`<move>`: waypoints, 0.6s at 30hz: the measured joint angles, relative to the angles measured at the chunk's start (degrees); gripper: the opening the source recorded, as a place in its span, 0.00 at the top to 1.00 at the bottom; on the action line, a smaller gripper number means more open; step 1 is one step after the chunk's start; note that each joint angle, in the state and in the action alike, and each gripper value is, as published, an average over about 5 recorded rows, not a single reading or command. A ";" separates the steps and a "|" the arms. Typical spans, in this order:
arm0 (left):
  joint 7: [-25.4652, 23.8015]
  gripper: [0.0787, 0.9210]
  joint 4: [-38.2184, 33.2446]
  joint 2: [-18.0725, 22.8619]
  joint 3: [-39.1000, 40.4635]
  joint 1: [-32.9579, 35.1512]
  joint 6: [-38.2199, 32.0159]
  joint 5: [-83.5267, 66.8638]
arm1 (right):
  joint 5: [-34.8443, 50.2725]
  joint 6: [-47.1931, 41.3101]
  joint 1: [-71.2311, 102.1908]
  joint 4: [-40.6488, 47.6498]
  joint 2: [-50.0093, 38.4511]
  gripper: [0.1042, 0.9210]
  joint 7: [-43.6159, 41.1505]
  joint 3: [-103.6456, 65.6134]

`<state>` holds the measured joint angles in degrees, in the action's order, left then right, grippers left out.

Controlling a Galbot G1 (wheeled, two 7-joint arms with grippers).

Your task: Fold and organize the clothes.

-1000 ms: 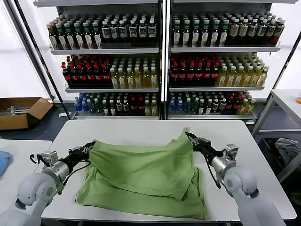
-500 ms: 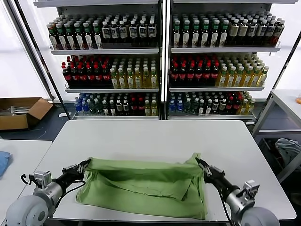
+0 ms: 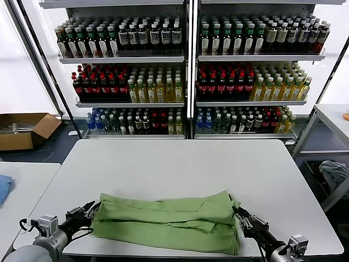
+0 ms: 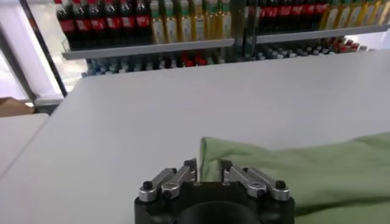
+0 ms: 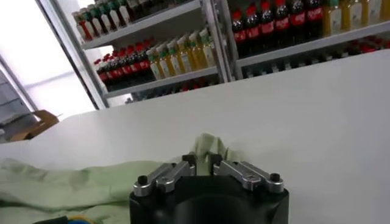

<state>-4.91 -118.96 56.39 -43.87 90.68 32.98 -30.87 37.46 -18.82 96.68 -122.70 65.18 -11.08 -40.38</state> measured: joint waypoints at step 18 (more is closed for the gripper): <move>5.87 0.15 -1.27 5.90 1.85 2.10 0.01 -0.95 | 1.04 5.33 2.18 1.92 0.42 0.12 -1.01 -8.25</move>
<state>0.96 -120.23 62.29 -42.01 92.78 32.99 -31.83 38.49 -13.49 98.86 -120.77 65.60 -12.10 -48.64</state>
